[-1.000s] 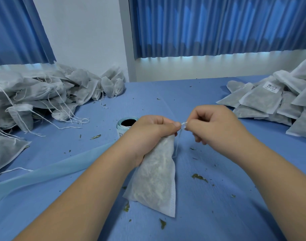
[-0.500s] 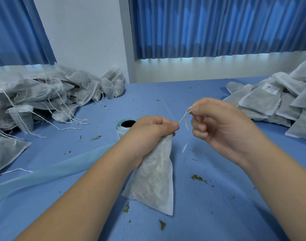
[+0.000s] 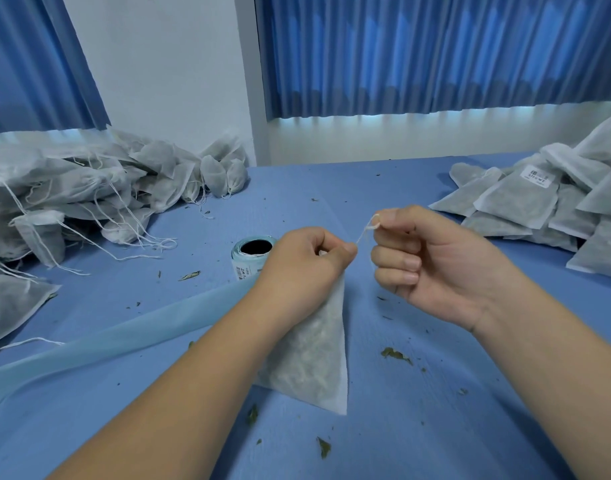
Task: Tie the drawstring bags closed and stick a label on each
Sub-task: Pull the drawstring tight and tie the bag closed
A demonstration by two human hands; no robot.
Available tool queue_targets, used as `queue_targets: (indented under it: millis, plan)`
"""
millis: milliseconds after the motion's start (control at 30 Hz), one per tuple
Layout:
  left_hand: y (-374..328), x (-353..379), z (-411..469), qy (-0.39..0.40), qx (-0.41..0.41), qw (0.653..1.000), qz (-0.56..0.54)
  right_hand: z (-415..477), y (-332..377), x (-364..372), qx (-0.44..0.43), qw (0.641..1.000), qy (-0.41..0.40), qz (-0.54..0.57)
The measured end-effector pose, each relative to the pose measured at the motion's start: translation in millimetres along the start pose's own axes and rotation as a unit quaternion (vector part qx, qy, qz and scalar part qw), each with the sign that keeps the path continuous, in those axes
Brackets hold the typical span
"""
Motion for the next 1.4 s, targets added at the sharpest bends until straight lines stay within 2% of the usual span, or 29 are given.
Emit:
queue_targets:
  millis: [167, 300, 433, 533, 667, 767, 900, 967, 1033, 1100, 1200, 1300, 1400]
  plan:
    - [-3, -24, 4, -0.093, 0.017, 0.995, 0.014, -3, -11, 2, 0.069, 0.997, 0.022, -0.019]
    - [-4, -18, 1, -0.093, 0.027, 0.995, 0.024, -5, -16, -1, 0.115, 0.993, 0.027, -0.02]
    - [-2, -11, 2, -0.079, 0.025, 0.996, 0.037, -4, -12, -2, 0.101, 0.995, 0.025, 0.007]
    - [3, -11, 3, -0.077, 0.013, 0.997, 0.025, -4, -15, -1, 0.095, 0.995, 0.025, -0.027]
    - [2, -7, 2, -0.077, 0.018, 0.996, 0.034, -1, -15, -15, 0.077, 0.994, -0.036, -0.074]
    - [1, -4, 2, -0.073, 0.032, 0.996, 0.039, 0, -9, -15, 0.052, 0.997, -0.037, -0.038]
    - [-1, 7, 1, -0.005, 0.045, 0.999, 0.01, 4, 4, -28, 0.017, 0.996, -0.077, 0.029]
    - [5, 21, -3, 0.076, 0.006, 0.997, -0.014, 5, 9, -44, -0.001, 0.99, -0.133, 0.058]
    - [11, 37, -11, 0.162, -0.025, 0.987, 0.007, 5, 14, -61, -0.023, 0.98, -0.185, 0.075]
    - [15, 47, -18, 0.216, -0.048, 0.975, 0.026, 4, 19, -74, -0.044, 0.97, -0.226, 0.077]
    - [19, 46, -25, 0.252, -0.106, 0.962, -0.007, 2, 26, -86, -0.073, 0.961, -0.256, 0.078]
    - [22, 46, -30, 0.29, -0.138, 0.947, -0.022, 1, 34, -87, -0.11, 0.959, -0.251, 0.071]
    - [25, 41, -23, 0.238, -0.133, 0.962, -0.011, -1, 43, -73, -0.151, 0.967, -0.205, 0.011]
Point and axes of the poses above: each hand's wrist, its own z-axis towards the middle knuckle, its own x-axis out of the palm, y = z × x, the point moved 10 cm from there along z, towards the middle knuckle, and after that the axes turned 4 degrees about -y, right-handed, at the moved point
